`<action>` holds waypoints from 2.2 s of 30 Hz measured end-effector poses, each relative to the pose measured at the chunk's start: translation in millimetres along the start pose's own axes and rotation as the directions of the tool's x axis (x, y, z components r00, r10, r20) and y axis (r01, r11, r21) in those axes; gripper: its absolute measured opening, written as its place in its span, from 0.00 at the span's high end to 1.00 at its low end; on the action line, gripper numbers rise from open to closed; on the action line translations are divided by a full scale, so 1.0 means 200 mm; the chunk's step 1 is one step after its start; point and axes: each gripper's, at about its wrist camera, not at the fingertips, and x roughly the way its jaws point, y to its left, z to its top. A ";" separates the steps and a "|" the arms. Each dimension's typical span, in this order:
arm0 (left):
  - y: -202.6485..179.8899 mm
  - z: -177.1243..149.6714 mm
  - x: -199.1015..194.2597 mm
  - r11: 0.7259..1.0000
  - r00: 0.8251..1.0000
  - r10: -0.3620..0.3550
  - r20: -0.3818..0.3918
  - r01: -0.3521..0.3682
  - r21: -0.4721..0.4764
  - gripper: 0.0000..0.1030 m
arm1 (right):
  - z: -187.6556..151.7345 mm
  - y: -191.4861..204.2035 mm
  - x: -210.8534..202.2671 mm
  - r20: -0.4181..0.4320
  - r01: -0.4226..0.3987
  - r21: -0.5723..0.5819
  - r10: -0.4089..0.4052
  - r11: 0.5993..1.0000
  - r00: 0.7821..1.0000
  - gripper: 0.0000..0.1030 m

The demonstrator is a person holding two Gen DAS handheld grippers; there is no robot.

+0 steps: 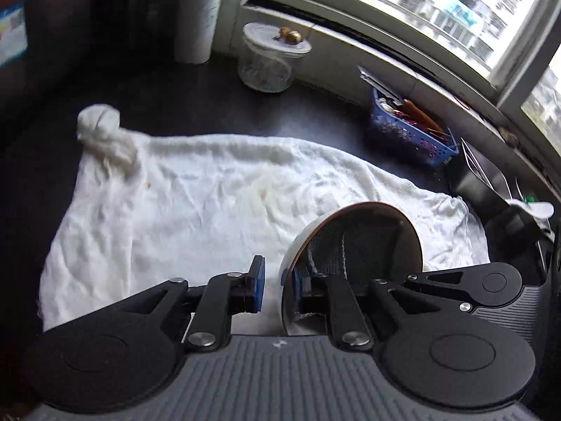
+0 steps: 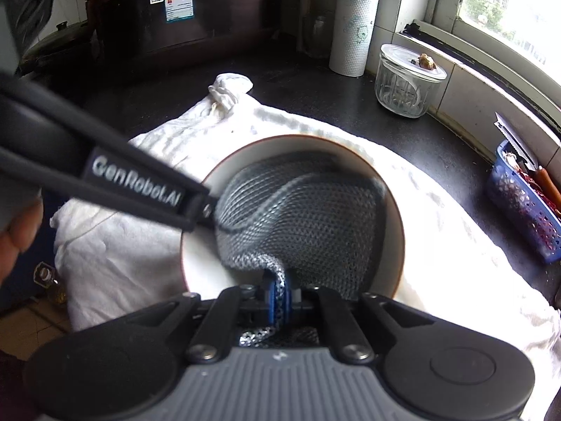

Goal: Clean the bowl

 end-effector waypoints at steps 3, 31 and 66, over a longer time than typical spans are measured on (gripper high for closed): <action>0.00 0.01 0.00 0.999 0.999 -0.027 -0.026 0.027 0.024 0.90 | 0.00 0.02 0.00 -0.006 -0.003 -0.019 0.002 1.000 1.000 0.95; -0.01 -0.05 -0.05 0.994 0.999 0.031 0.025 -0.033 0.101 0.88 | -0.02 0.05 -0.01 0.002 0.027 -0.030 -0.027 0.999 1.000 0.95; 0.21 -0.24 0.04 0.889 0.991 -0.118 -0.062 0.078 -0.451 0.63 | -0.02 0.02 -0.02 -0.001 0.069 -0.018 -0.070 0.997 0.998 0.96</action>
